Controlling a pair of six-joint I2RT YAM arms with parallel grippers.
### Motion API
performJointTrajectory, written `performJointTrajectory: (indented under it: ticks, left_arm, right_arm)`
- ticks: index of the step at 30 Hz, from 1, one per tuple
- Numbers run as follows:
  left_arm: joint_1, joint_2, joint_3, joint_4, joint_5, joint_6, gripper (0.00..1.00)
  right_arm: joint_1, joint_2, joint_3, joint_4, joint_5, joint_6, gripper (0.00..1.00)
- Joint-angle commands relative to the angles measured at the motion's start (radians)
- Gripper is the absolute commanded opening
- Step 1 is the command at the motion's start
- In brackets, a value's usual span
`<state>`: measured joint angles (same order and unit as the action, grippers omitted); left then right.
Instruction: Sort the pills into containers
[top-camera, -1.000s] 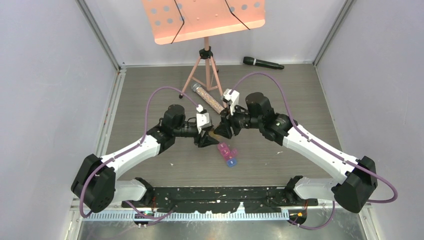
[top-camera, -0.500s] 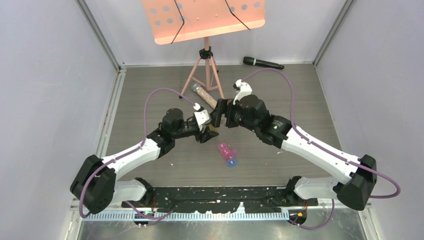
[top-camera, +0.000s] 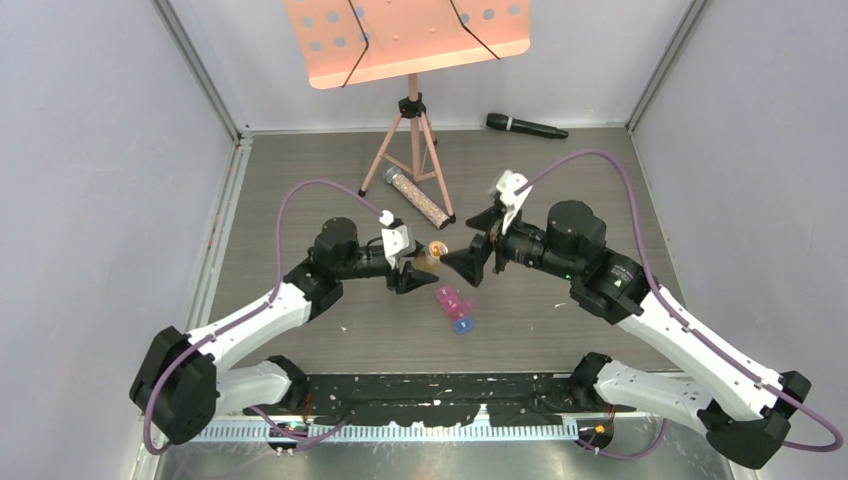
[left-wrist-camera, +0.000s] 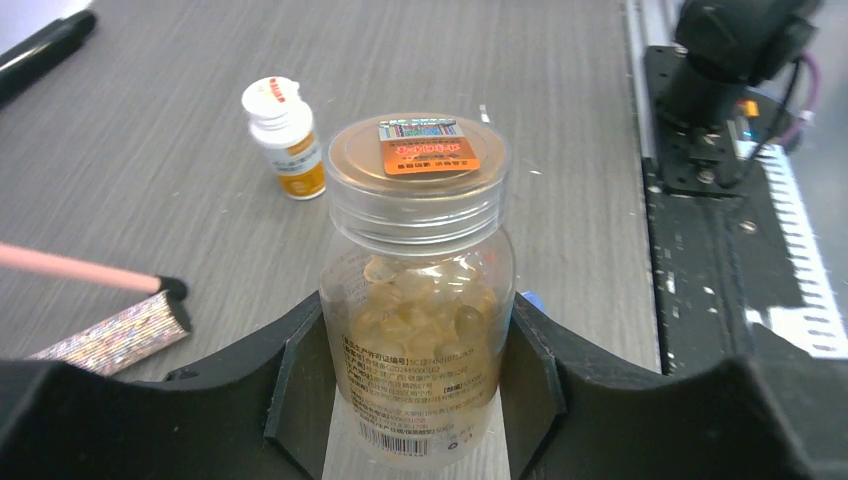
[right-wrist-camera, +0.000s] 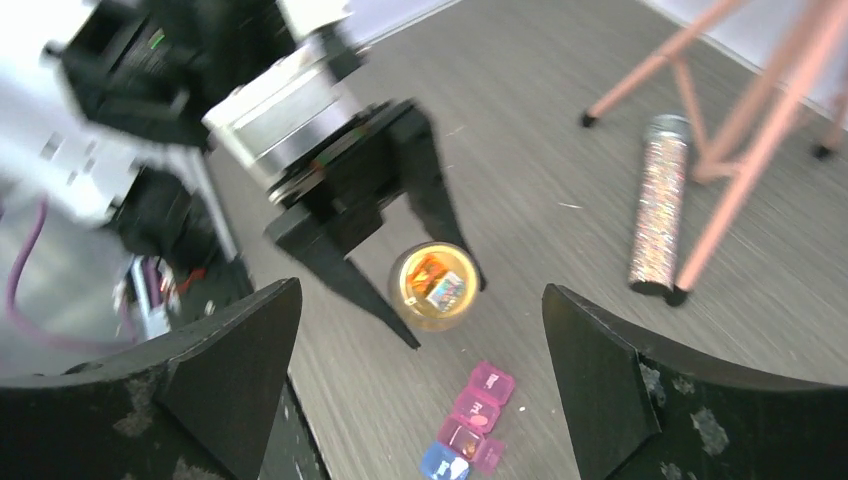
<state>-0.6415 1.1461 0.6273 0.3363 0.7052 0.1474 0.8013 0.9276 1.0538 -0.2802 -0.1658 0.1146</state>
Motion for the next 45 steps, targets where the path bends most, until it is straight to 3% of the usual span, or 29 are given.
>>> performJointTrajectory:
  ticks: [1,7,10,16,21,25,29,33,35,39,43,44,45]
  left_arm:
    - [-0.003,-0.041,0.060,-0.094,0.193,0.059,0.00]
    - [-0.002,-0.065,0.082,-0.159,0.283,0.095,0.00]
    - [-0.003,-0.064,0.099,-0.201,0.309,0.120,0.00]
    - [-0.002,-0.059,0.120,-0.269,0.325,0.160,0.00]
    - [-0.003,-0.058,0.122,-0.269,0.308,0.163,0.00]
    - [-0.002,-0.054,0.122,-0.258,0.261,0.164,0.00]
    - [-0.002,-0.051,0.109,-0.193,0.152,0.144,0.00]
    - [-0.004,-0.056,0.082,-0.144,0.025,0.146,0.00]
    - [-0.005,-0.063,0.058,-0.114,-0.048,0.152,0.00]
    - [-0.010,-0.072,0.018,-0.068,-0.110,0.157,0.00]
    - [-0.012,-0.067,-0.009,-0.048,-0.136,0.150,0.00]
    - [-0.012,-0.066,-0.016,-0.049,-0.143,0.150,0.00]
    - [-0.012,-0.065,-0.021,-0.048,-0.149,0.151,0.00]
  right_arm:
    - [0.003,-0.009,-0.006,-0.017,-0.332,-0.276,0.98]
    - [0.003,0.111,0.116,-0.205,-0.428,-0.400,0.98]
    - [0.003,0.187,0.171,-0.296,-0.450,-0.427,0.89]
    - [0.006,0.226,0.181,-0.303,-0.468,-0.435,0.79]
    - [0.006,0.241,0.175,-0.244,-0.417,-0.372,0.43]
    - [0.007,0.251,0.155,-0.182,-0.406,-0.290,0.33]
    - [0.020,0.267,0.120,-0.091,-0.309,-0.106,0.24]
    - [0.056,0.306,0.118,-0.020,-0.122,0.151,0.13]
    - [0.079,0.334,0.148,-0.046,0.048,0.272,0.07]
    - [0.100,0.406,0.217,-0.113,0.251,0.447,0.05]
    - [0.101,0.451,0.257,-0.125,0.303,0.546,0.05]
    - [0.100,0.456,0.264,-0.112,0.297,0.561,0.09]
    - [0.099,0.455,0.265,-0.105,0.283,0.564,0.35]
